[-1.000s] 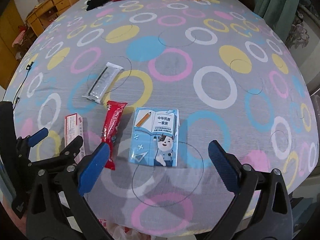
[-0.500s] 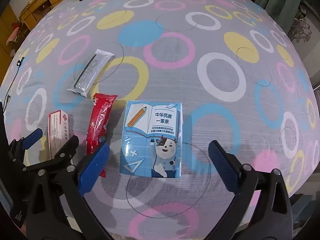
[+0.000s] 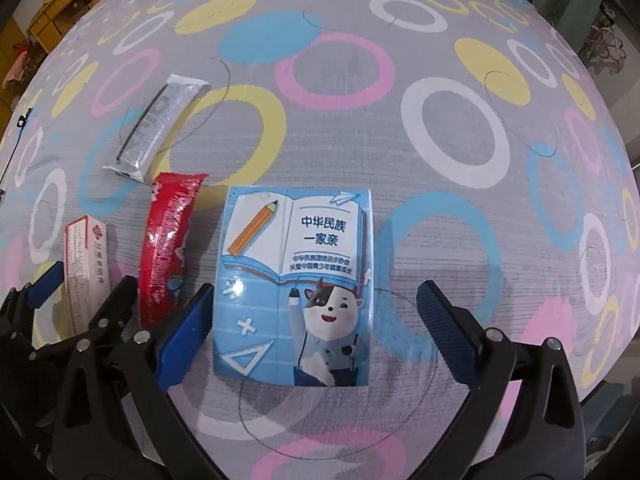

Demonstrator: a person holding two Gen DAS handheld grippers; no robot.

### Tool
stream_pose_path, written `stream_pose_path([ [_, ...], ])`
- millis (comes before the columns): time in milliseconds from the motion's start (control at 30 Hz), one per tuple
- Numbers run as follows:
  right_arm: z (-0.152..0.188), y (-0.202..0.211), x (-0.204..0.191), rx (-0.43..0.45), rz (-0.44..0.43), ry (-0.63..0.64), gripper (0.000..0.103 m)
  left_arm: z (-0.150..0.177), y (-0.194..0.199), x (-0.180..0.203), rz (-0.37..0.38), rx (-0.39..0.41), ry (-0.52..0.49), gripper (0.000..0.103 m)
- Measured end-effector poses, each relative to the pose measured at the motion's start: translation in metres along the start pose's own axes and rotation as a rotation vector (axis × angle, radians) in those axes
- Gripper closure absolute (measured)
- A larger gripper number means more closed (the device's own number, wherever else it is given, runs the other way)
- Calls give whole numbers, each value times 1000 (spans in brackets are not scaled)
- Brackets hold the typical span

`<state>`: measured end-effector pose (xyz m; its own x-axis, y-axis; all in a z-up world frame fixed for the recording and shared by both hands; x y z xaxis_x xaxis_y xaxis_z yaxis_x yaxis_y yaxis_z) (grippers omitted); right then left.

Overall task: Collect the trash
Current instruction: 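Close the left tool on the white-red box while the right tool grips the blue milk carton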

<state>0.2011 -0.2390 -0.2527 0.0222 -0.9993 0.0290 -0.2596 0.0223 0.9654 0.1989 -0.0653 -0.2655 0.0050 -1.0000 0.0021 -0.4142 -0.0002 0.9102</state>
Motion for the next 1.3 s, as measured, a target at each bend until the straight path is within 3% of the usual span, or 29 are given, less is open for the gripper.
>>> stream_pose_path([
  [67,0,-4,-1,-9,1,2,7,0,1,1,0,3,0,13],
  [167,3,-12,-3,-29,1,14,18,1,4,4,7,14,-8,21],
  [333,-1,-15,-5,-26,-2,15,26,3,6,5,17,23,-8,27],
  [433,-5,-14,-9,-25,-4,27,38,3,8,5,25,21,-8,42],
  [500,-7,-13,-14,-25,7,30,38,2,11,3,22,21,1,63],
  [567,-7,-12,-18,-19,19,35,39,1,12,2,26,17,6,70],
  [1300,5,-2,-14,36,28,13,42,4,17,-10,84,6,34,70],
])
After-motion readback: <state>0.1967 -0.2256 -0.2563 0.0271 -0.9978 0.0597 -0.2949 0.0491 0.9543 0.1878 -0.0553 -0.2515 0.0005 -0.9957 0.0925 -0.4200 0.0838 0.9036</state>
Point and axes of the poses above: each gripper's, at about its wrist camera, not at the fingertips, and y roughly against the way its jaws point, x to its right, z to its underside, the point moved 8 cm from there along -y, roughly the way its jaws point, and after that the axes turned 5 degrees about y, right-handed, at the moved point
